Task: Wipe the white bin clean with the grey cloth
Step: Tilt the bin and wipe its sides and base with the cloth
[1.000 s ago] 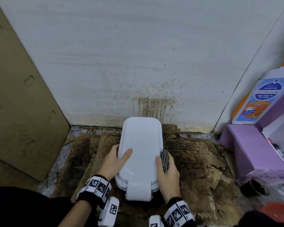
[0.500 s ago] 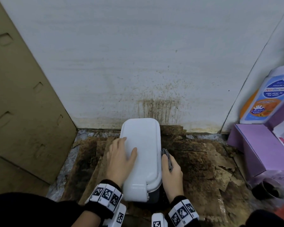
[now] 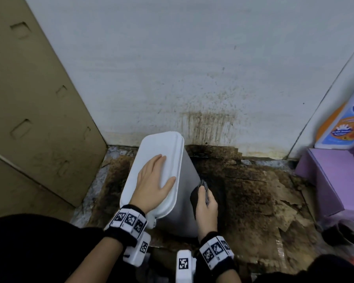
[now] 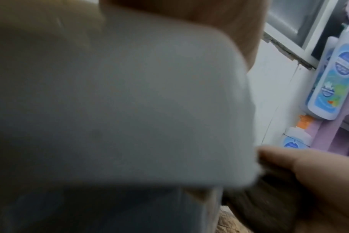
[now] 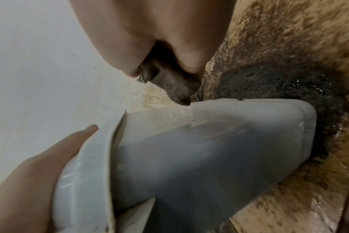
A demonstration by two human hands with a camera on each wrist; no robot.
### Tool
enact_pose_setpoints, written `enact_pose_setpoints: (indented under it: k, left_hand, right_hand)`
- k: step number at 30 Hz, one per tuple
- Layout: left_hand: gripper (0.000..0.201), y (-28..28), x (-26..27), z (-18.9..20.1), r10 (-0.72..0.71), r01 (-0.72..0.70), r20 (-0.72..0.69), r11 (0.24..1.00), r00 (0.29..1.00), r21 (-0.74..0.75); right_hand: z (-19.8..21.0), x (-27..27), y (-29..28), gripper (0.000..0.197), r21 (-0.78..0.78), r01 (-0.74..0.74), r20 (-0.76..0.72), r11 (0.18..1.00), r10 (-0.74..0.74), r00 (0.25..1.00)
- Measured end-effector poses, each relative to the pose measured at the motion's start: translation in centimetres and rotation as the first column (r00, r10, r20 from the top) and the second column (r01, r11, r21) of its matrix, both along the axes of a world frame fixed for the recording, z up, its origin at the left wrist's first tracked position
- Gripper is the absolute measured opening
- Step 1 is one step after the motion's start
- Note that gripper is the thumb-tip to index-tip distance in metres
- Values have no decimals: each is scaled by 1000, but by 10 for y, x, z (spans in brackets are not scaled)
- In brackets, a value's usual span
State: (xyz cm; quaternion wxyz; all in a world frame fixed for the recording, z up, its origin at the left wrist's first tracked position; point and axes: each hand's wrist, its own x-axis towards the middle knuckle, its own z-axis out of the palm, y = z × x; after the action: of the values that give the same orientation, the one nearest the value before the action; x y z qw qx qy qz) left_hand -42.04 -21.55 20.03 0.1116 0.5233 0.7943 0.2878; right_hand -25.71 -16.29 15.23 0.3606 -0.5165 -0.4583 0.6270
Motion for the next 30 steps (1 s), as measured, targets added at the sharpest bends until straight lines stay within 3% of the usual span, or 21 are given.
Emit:
enact_pose_setpoints:
  k: [6, 11, 15, 21, 25, 30]
  left_hand:
    - [62, -5, -11, -5, 9, -10, 31, 999, 999, 31]
    - [64, -8, -20, -9, 7, -10, 50, 999, 999, 46]
    - [66, -12, -25, -13, 16, -19, 55, 999, 998, 51]
    - [69, -18, -36, -18, 12, -12, 39, 1000, 999, -7]
    - [70, -23, -45, -20, 11, -10, 56, 1000, 998, -26]
    - [70, -27, -52, -21, 14, -13, 92, 1000, 996, -13]
  right_hand:
    - [0, -14, -13, 39, 55, 44, 21, 998, -45, 999]
    - [0, -40, -37, 45, 113, -86, -42, 990, 91, 995]
    - [-12, -59, -62, 45, 305, -196, 101, 932, 173, 980]
    - [-41, -65, -59, 55, 413, -231, 188, 881, 166, 968]
    - [-89, -52, -47, 58, 351, -248, 267, 903, 157, 951]
    - [-146, -29, -27, 64, 60, -174, 404, 983, 135, 905]
